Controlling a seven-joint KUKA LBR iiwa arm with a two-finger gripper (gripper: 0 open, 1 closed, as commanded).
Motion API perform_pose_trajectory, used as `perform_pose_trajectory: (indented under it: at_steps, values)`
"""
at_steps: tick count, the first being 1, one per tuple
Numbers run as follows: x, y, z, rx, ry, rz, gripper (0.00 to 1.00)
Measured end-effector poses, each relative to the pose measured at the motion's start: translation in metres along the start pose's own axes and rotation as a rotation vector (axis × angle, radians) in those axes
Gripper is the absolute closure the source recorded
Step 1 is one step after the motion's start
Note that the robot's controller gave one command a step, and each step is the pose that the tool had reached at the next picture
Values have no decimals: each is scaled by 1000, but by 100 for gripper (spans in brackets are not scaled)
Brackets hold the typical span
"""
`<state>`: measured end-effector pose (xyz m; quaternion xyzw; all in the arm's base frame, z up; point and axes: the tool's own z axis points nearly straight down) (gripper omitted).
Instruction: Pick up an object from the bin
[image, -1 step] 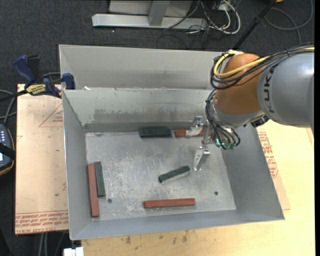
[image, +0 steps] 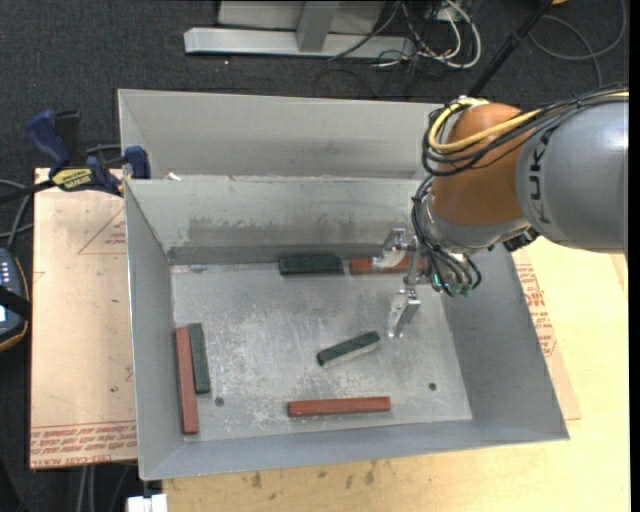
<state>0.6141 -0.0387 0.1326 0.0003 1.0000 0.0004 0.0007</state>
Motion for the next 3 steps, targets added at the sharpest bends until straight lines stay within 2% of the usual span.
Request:
perform_pose_trajectory:
  at_steps: [1,2,3]
  values:
    - [36,26,55,2,-11,-175,100]
    - [36,26,55,2,-11,-175,100]
    - [11,21,-93,1,-5,-224,100]
